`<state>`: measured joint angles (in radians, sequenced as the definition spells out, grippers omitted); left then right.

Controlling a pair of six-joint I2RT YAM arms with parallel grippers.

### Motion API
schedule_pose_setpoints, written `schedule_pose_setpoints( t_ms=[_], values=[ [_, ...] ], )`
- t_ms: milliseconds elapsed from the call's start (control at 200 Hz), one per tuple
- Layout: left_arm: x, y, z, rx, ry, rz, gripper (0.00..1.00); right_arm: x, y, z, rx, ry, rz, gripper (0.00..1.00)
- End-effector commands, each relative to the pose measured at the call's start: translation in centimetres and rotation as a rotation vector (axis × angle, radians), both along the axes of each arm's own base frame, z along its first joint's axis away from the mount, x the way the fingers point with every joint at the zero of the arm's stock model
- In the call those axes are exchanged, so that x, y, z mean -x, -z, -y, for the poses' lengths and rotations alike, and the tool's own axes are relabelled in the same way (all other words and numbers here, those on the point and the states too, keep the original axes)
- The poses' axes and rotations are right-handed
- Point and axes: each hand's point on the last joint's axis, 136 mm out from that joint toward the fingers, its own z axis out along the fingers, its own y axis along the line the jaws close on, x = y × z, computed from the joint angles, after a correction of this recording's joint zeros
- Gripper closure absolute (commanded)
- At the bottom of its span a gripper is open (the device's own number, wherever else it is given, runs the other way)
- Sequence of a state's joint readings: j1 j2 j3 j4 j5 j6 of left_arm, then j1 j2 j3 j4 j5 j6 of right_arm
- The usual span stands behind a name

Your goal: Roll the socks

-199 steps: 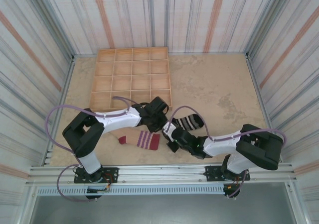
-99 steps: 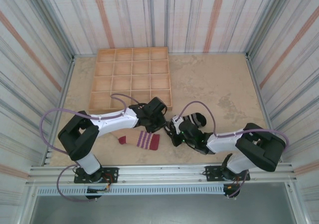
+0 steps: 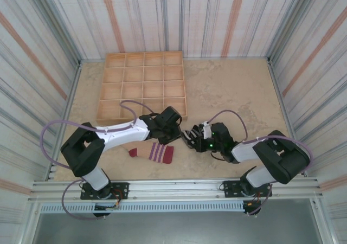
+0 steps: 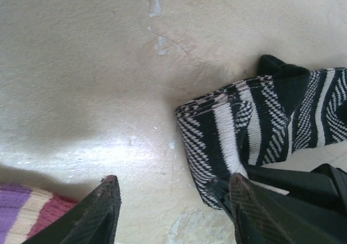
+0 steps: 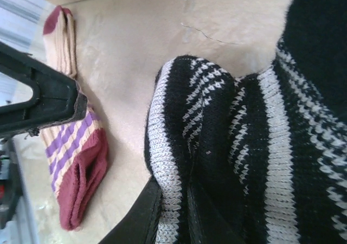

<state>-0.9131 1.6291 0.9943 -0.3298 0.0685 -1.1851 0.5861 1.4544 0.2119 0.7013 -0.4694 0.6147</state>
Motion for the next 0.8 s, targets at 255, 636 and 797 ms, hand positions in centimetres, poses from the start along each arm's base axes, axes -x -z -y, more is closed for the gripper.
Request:
schedule_pose_setpoints(
  t_ms=[255, 636, 797],
  values=[
    [-0.6, -0.4, 2.0, 0.055, -0.006, 0.135, 0.53, 2.6, 3.4, 3.4, -0.079, 0.142, -0.413, 1.0],
    [-0.9, 0.9, 4.5, 0.154, -0.002, 0.155, 0.56, 2.9, 5.4, 5.3, -0.134, 0.275, -0.622, 1.0],
    [-0.7, 1.7, 5.1, 0.169, -0.011, 0.146, 0.57, 3.4, 6.3, 6.0, -0.146, 0.328, -0.695, 1.0]
  ],
)
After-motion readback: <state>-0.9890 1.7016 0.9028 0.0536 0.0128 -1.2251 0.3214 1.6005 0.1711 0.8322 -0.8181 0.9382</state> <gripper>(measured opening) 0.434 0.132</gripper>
